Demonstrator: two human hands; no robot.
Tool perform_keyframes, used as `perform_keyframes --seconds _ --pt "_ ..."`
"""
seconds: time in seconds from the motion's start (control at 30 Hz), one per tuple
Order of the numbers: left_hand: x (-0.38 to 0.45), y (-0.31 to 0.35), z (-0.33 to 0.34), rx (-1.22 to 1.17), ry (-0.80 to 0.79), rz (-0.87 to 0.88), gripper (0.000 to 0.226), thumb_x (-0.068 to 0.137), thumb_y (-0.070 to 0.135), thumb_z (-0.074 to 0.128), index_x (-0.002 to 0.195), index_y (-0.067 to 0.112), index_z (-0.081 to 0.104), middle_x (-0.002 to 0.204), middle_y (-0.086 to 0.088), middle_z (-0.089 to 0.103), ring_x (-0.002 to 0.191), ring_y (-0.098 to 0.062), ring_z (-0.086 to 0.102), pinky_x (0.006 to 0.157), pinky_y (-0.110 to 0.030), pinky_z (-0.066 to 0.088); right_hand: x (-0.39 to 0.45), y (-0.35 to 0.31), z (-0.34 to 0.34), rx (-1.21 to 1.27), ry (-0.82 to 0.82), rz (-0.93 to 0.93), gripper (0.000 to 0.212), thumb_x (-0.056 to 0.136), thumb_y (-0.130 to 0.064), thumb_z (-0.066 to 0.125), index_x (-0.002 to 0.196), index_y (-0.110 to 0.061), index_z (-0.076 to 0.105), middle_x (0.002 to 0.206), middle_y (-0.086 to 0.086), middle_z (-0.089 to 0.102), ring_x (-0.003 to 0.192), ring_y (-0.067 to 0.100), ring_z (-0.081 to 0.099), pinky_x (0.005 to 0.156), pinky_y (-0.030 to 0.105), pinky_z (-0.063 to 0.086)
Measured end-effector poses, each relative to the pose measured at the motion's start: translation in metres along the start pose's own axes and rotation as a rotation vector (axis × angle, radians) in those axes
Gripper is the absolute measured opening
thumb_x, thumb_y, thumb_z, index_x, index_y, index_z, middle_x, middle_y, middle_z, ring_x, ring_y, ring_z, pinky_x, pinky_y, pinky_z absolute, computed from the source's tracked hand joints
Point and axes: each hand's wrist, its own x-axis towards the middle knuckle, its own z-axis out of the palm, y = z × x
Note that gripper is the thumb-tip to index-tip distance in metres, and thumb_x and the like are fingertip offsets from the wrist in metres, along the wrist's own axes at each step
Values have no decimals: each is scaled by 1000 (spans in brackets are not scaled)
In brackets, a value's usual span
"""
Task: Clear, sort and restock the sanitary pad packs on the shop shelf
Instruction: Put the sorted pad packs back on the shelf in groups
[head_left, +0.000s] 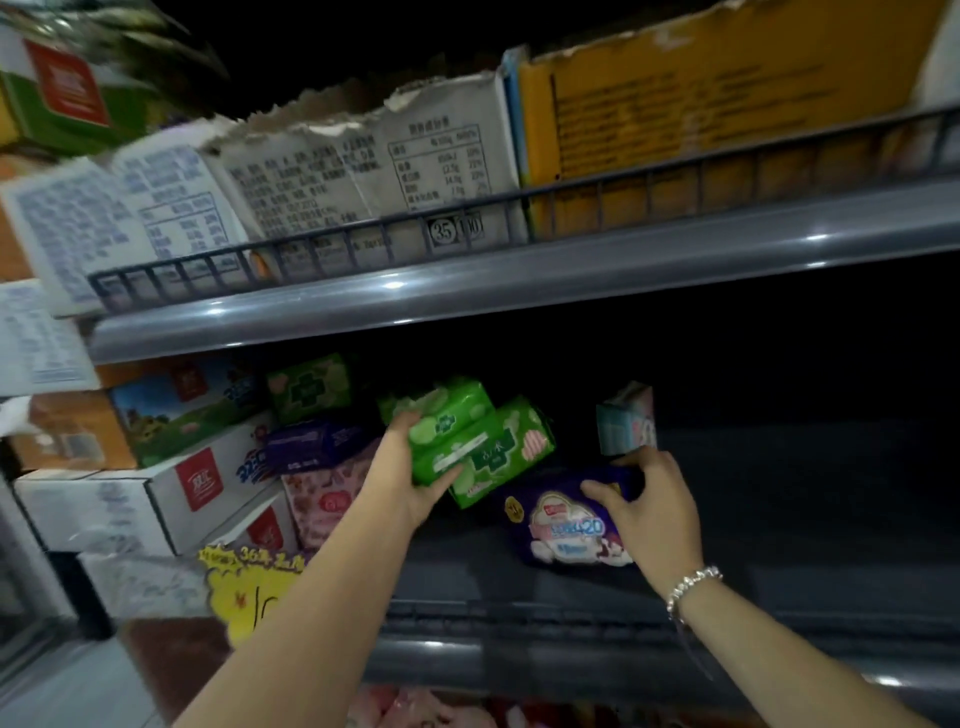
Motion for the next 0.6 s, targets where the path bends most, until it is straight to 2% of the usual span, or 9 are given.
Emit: perform_keyframes --seconds 0.07,0.13,0.17,0.3,0.43,0.53,0.6 --pt "-14 -11 -15 -28 8 -18 17 94 28 55 103 14 61 107 -9 65 92 -23 62 83 -40 50 -7 -5 -19 -7 26 -7 30 77 -22 80 92 -10 57 98 -3 47 74 9 49 57 11 34" --pt "-27 -22 -26 -67 27 -34 25 94 28 56 115 14 58 113 -10 64 96 -24 61 80 -41 50 -13 -9 -36 -19 52 -8 28 77 -21 80 89 -10 56 96 -1 48 71 6 47 55 9 35" --pt "-34 -26 -29 -86 35 -41 27 94 28 57 117 15 56 113 -10 63 96 -24 61 83 -42 49 -16 -10 -44 -27 67 -4 28 77 -20 79 88 -10 56 95 -1 48 71 6 48 55 10 34" --pt "-60 -41 -34 -98 44 -41 22 94 27 59 113 15 54 105 -9 60 93 -24 59 101 -46 45 -28 -19 -73 5 161 37 27 79 -18 78 91 -8 56 96 1 48 76 13 50 57 8 35" --pt "-86 -54 -33 -119 21 -40 22 96 25 57 115 14 53 100 -8 60 104 -30 55 105 -50 41 -39 -32 -97 100 245 109 29 81 -18 76 95 -5 54 99 3 48 72 -2 43 58 -1 35" --pt "-104 -61 -34 -77 -32 3 22 96 24 55 116 14 55 111 -11 63 104 -29 59 105 -50 41 -54 -35 -109 140 221 153 31 82 -23 76 97 -8 53 100 0 49 75 2 47 54 8 35" --pt "-118 -66 -40 -37 -61 38 24 96 25 56 116 12 56 115 -12 64 103 -28 61 98 -48 46 -67 -31 -116 171 217 183 32 80 -27 77 95 -12 53 102 0 53 83 10 53 59 20 39"
